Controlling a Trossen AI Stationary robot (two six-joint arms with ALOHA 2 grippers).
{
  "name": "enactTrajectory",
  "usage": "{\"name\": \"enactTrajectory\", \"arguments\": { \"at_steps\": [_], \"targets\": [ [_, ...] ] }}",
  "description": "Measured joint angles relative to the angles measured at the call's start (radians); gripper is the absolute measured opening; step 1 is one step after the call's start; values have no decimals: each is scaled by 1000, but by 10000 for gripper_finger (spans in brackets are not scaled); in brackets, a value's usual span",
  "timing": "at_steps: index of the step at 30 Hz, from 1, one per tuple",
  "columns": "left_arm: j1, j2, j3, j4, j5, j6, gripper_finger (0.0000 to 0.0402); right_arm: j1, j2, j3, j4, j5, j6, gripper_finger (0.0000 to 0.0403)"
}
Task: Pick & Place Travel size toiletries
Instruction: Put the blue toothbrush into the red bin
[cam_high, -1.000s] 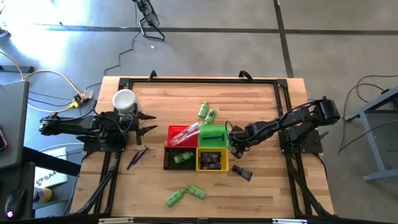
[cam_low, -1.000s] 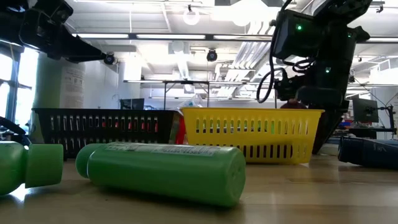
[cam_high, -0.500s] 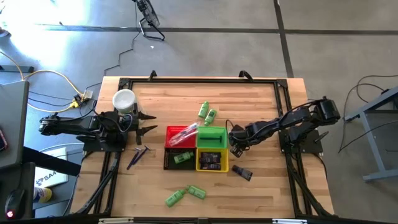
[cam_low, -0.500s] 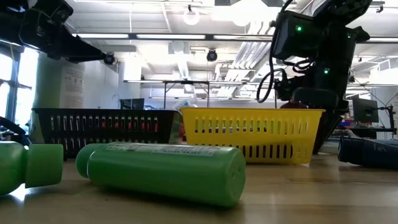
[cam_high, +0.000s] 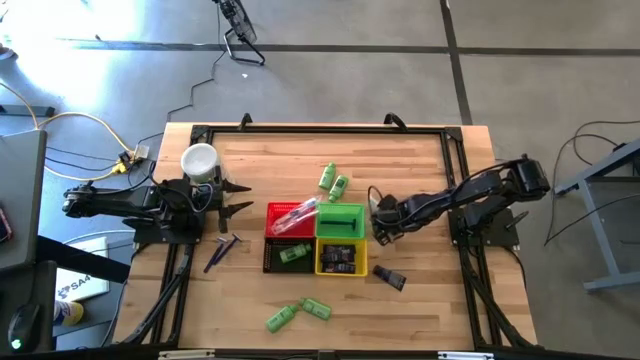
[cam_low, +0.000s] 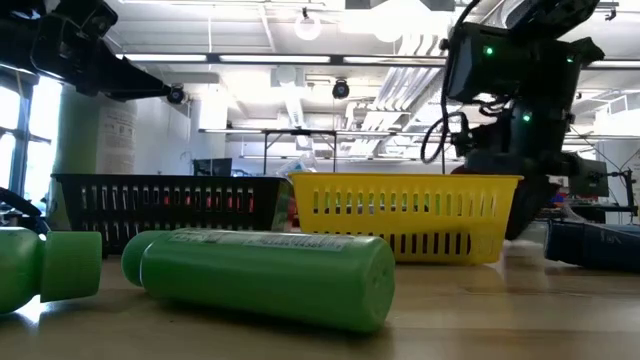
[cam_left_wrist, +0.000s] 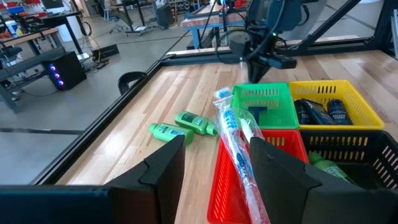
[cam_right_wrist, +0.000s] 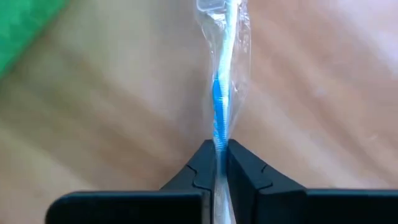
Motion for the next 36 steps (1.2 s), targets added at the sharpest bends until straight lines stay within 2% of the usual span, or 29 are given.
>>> {"name": "enactTrajectory", "arguments": {
  "at_steps": [7,17,21,26,29,36],
  "targets": [
    [0,0,0,0,0,0,175,-15,-87,1,-41,101,4,15],
    [0,0,0,0,0,0,175,-50,-252,15,15,188,-121,15],
    [0,0,0,2,0,0,175,-57,-295,27,199,210,-267,15],
    [0,0,0,2,0,0,175,-59,-293,30,557,177,-501,15],
    [0,0,0,2,0,0,175,-59,-256,32,752,137,-605,15],
    [0,0,0,3,0,1,175,-66,-114,30,1020,68,-729,15]
  ]
}}
